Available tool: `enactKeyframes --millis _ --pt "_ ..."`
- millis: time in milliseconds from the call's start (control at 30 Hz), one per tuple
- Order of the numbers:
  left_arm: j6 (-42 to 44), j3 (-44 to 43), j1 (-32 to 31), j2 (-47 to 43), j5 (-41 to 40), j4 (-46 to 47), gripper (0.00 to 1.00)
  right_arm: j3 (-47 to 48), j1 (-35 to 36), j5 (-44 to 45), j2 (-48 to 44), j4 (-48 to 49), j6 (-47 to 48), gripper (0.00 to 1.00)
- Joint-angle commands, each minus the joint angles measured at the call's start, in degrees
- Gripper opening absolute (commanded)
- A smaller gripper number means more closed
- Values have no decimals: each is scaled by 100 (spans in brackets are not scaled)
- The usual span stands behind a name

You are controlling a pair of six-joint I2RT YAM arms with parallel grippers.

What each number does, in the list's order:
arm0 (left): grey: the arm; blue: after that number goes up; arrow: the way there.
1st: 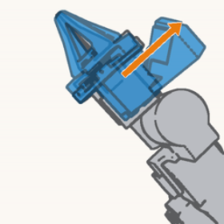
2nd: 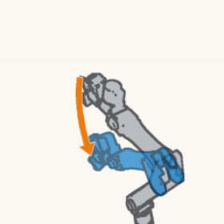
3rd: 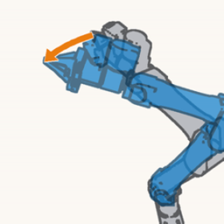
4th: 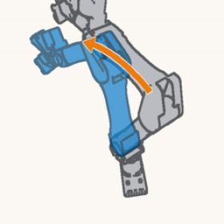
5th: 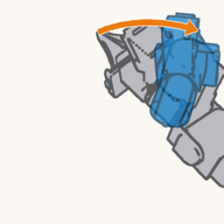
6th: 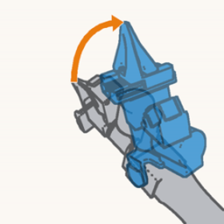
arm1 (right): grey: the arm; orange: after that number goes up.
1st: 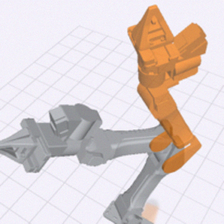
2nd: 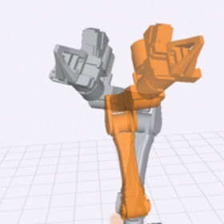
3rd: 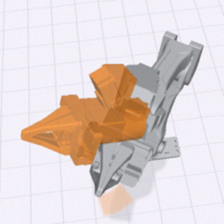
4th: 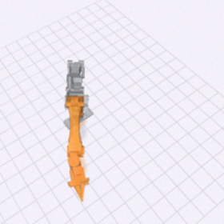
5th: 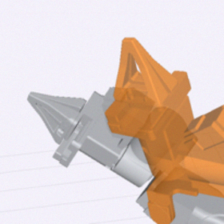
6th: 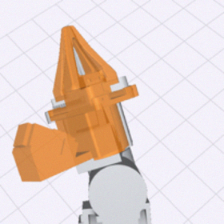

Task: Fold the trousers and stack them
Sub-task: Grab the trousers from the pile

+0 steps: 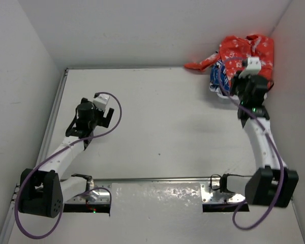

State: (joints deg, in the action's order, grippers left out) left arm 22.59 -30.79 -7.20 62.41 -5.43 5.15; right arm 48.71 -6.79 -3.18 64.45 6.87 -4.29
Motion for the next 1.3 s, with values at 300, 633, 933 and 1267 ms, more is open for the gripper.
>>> enactKeyframes --millis 300,633,933,1267 --pt "53 -586 192 508 1237 -1068 100 6720 -675 433 5513 -2778 -1768 79" --pt "-123 -1034 351 1492 1501 -1165 99 7591 -780 1732 7529 -468 -3165 80" --pt "140 -1518 342 2117 1352 -1060 99 6961 -604 1302 7698 452 -2876 29" --pt "281 -1633 342 2179 1378 -1051 99 6548 -640 1618 6468 525 -1672 0"
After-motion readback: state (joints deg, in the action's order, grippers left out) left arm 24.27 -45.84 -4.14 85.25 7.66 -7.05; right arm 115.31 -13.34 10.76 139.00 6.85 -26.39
